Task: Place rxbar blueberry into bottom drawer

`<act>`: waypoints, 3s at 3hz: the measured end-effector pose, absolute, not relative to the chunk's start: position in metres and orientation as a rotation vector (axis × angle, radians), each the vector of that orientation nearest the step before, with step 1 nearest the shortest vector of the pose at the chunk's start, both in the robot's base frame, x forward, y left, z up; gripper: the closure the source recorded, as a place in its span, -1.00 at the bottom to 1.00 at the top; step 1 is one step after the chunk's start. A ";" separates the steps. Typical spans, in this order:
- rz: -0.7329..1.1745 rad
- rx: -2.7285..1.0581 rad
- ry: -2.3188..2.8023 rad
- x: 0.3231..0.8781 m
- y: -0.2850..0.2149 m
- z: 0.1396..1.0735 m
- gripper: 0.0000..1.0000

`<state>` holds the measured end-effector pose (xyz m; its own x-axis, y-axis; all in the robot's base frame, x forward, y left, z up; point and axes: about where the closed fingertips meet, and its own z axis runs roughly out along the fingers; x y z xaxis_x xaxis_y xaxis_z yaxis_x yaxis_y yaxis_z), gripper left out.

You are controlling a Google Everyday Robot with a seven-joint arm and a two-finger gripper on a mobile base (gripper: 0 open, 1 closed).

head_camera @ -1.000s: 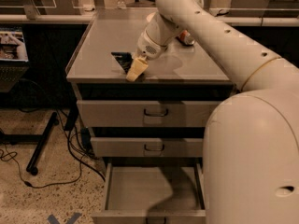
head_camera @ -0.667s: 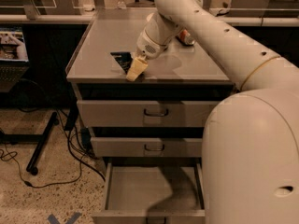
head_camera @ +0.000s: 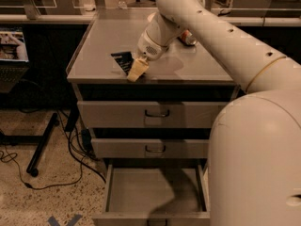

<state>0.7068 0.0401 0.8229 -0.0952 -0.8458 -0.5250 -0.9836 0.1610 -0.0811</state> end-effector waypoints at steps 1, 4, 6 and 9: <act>0.405 -1.732 1.991 0.704 0.041 0.823 1.00; 0.404 -1.747 1.921 0.640 0.034 0.868 1.00; 0.347 -1.680 1.897 0.568 0.012 0.905 1.00; 0.276 -1.565 1.938 0.561 -0.003 0.882 1.00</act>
Offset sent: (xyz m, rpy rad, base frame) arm -0.0727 0.0170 0.1304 -0.0025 -0.1525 0.2012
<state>0.5607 -0.0027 0.8823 -0.1007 -0.8062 -0.5831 -0.9368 0.2741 -0.2173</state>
